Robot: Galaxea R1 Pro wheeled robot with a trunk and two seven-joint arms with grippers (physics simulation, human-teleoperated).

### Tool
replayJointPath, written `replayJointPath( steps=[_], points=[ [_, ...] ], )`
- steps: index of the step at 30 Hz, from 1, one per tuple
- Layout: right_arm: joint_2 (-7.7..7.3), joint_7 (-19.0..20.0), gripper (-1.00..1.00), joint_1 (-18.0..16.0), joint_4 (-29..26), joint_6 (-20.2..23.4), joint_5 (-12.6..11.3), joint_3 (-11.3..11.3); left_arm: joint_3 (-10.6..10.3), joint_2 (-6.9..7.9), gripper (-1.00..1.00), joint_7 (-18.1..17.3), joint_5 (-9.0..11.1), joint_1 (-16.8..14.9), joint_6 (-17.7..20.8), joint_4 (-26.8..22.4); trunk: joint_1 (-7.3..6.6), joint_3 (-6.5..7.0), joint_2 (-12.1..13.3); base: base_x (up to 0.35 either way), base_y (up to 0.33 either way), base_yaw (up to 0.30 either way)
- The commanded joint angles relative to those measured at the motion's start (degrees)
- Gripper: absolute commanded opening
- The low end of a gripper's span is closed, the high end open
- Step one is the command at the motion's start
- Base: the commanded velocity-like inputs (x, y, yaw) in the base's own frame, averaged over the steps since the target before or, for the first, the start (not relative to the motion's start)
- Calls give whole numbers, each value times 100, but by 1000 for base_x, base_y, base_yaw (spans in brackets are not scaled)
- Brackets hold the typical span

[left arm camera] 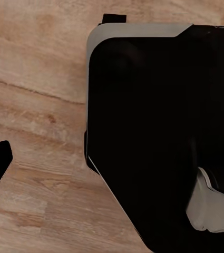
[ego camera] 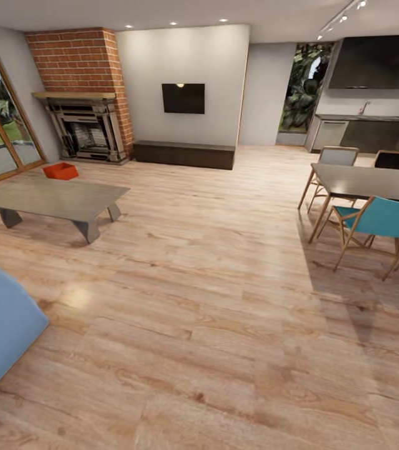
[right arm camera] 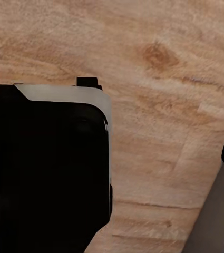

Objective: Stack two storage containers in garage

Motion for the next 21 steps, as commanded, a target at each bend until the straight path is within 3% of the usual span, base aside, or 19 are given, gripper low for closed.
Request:
replayJointPath(
  steps=[1,21],
  points=[
    [6,-2,100,-5,15,-22,-46,46,-49,-1,100,19,52,-4,20,-2,5,-8,-7,322,0,0],
    [6,-2,100,-5,15,-22,-46,46,-49,-2,100,19,61,-4,25,-2,5,-8,-7,322,0,0]
  ],
)
